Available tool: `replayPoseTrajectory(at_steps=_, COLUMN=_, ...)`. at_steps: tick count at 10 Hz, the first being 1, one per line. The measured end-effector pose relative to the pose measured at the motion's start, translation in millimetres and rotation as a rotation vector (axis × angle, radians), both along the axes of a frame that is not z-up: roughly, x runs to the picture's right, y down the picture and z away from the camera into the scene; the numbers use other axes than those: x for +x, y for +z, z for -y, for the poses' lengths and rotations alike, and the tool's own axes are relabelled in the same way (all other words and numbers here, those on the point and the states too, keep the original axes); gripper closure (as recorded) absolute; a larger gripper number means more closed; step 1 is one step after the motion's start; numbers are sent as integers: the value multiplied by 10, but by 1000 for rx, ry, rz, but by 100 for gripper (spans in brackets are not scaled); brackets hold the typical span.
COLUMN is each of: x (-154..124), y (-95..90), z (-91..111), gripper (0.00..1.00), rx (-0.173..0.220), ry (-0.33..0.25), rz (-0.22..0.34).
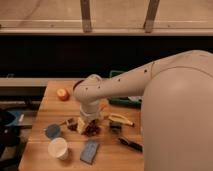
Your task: Place grapes in purple bowl
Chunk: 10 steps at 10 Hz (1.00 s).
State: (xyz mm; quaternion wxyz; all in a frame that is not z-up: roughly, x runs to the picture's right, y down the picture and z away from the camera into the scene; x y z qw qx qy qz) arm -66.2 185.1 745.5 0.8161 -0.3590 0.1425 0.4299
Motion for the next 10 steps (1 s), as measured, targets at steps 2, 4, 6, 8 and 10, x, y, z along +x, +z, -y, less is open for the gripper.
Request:
replayPoseTrajectory(at_steps=2, x=29, y=116, z=-82, gripper=20, rx=-18, ry=14, rz=15)
replayPoseTrajectory(at_steps=4, x=14, y=205, z=-108, gripper=20, rx=-23, ry=34, rz=51)
replayPoseTrajectory(at_steps=6, x=-98, y=270, z=-131, gripper=20, rx=-31, ry=35, rz=88)
replayPoseTrajectory(at_steps=8, x=-280, y=344, z=-218, gripper=20, rx=-49, ry=21, rz=123)
replayPoseTrajectory(at_steps=10, x=-357, y=373, z=-282, gripper=20, rx=-62, ry=13, rz=137)
